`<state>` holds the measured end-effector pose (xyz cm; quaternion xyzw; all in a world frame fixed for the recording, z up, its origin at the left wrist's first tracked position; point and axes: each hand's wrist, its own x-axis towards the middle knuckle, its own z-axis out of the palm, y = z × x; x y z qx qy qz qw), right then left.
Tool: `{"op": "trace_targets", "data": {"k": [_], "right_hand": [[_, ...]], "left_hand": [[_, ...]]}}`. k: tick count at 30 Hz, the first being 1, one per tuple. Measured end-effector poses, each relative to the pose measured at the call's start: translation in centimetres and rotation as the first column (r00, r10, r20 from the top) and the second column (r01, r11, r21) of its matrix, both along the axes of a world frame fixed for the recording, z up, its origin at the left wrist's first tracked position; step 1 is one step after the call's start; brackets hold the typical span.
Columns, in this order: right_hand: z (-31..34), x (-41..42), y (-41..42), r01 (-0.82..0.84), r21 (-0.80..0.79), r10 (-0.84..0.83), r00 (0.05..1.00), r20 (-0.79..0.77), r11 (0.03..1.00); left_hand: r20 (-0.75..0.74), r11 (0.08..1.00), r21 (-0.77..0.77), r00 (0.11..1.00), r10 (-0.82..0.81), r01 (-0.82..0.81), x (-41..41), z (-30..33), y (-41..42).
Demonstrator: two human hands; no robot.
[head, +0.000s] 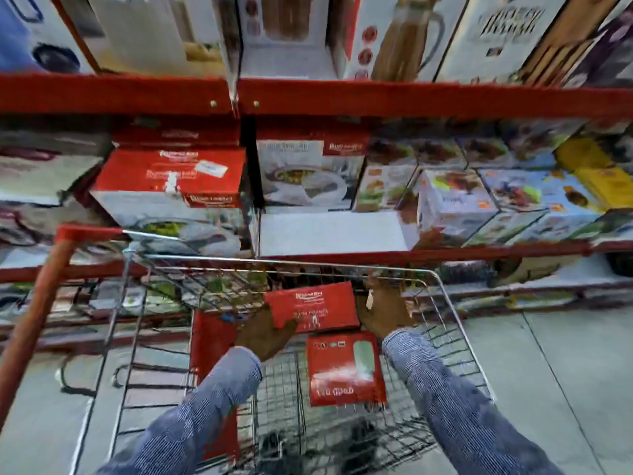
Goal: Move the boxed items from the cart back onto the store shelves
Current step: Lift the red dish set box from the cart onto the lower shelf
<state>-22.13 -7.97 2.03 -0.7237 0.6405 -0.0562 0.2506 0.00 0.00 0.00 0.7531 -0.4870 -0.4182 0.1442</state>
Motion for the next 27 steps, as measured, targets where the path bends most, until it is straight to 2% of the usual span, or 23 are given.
{"op": "trace_targets", "data": {"k": [3, 5, 7, 10, 14, 16, 20, 23, 25, 27], "right_hand": [[-3.0, 0.1, -0.4, 0.046, 0.167, -0.047, 0.999, 0.002, 0.985], [-4.3, 0.2, -0.7, 0.077, 0.257, -0.088, 0.996, 0.033, 0.963], [-4.8, 0.5, -1.1, 0.103, 0.325, -0.133, 0.989, 0.07, 0.94], [-5.3, 0.8, -1.6, 0.151, 0.406, -0.213, 0.97, 0.113, 0.901], [-5.7, 0.7, -1.6, 0.214, 0.449, -0.328, 0.924, 0.194, 0.868], [-5.3, 0.4, -1.3, 0.217, 0.447, -0.347, 0.908, 0.233, 0.868], [-2.3, -0.4, -0.4, 0.256, 0.393, -0.405, 0.839, 0.364, 0.883], [1.5, -0.5, -0.4, 0.304, 0.342, -0.439, 0.777, 0.45, 0.889], [4.1, -0.6, -0.8, 0.315, 0.28, -0.417, 0.771, 0.482, 0.907], [6.7, -0.6, -1.5, 0.328, 0.246, -0.41, 0.748, 0.522, 0.912]], "left_hand": [[-0.11, 0.963, 0.15, 0.964, 0.24, -0.223, 0.0, -3.1, -1.2], [-0.18, 0.942, 0.191, 0.934, 0.309, -0.275, 0.6, -5.5, -2.0], [-0.181, 0.906, 0.226, 0.898, 0.401, -0.359, 1.1, -7.3, -2.4], [-0.177, 0.886, 0.257, 0.883, 0.436, -0.386, 1.5, -8.8, -2.1], [-0.122, 0.907, 0.161, 0.905, 0.409, -0.388, 2.1, -11.4, -1.0], [-0.121, 0.9, 0.128, 0.894, 0.431, -0.417, 1.8, -9.8, -0.1], [-0.137, 0.87, 0.055, 0.859, 0.493, -0.49, 0.9, -2.6, 1.5], [-0.135, 0.857, -0.063, 0.855, 0.501, -0.512, 1.1, 1.6, 1.9], [-0.179, 0.821, -0.147, 0.831, 0.526, -0.551, 1.3, 4.5, 1.8], [-0.149, 0.798, -0.243, 0.834, 0.531, -0.551, 1.5, 7.4, 1.4]]}}
